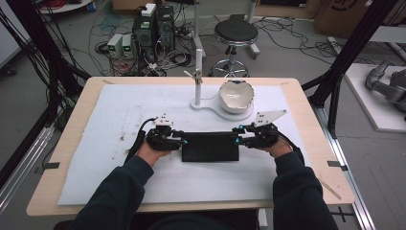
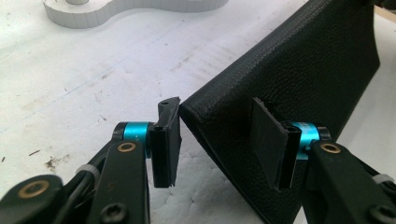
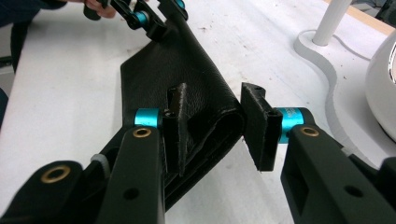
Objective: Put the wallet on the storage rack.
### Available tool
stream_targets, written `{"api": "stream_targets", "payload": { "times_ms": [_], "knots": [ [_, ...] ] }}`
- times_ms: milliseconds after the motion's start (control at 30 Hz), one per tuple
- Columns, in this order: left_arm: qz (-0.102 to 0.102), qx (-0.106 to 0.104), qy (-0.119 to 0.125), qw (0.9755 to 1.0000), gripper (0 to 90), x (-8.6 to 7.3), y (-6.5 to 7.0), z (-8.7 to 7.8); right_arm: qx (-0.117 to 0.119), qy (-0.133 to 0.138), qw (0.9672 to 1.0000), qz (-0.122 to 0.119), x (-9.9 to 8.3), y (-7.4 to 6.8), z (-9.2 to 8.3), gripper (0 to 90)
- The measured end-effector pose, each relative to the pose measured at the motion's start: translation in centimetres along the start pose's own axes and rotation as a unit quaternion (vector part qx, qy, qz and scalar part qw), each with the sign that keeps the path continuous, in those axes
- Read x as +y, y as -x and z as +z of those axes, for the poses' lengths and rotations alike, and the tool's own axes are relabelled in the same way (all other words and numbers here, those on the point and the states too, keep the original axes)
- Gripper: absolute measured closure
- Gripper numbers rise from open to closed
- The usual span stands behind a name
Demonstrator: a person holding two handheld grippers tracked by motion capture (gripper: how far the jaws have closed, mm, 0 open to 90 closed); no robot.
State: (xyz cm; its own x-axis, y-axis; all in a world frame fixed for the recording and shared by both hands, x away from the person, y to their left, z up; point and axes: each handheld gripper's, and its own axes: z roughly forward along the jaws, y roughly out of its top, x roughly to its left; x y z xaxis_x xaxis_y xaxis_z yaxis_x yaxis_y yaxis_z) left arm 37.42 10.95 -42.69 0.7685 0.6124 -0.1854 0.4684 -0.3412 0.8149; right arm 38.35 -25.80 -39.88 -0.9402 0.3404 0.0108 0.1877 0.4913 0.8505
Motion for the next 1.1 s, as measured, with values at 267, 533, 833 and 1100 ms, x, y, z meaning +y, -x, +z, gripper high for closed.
{"api": "stream_targets", "payload": {
  "times_ms": [267,533,833,1100],
  "knots": [
    [0.015,-0.011,0.037,0.9991,57.3,0.4,0.7,-0.2,0.049,0.006,0.9984,0.03,-1.1,-1.3,1.1,64.7],
    [0.018,-0.008,0.036,0.9992,59.8,0.5,0.9,0.1,0.07,-0.001,0.9967,0.042,-1.0,-1.7,2.7,65.3],
    [0.028,-0.008,0.026,0.9992,63.0,0.4,1.1,0.2,0.082,-0.02,0.9956,0.04,-1.1,-2.1,3.2,64.7],
    [0.0,0.02,0.068,0.9975,55.4,0.4,-0.4,-2.2,0.018,0.003,0.9994,0.03,-0.8,-1.2,1.3,75.9]
  ]
}}
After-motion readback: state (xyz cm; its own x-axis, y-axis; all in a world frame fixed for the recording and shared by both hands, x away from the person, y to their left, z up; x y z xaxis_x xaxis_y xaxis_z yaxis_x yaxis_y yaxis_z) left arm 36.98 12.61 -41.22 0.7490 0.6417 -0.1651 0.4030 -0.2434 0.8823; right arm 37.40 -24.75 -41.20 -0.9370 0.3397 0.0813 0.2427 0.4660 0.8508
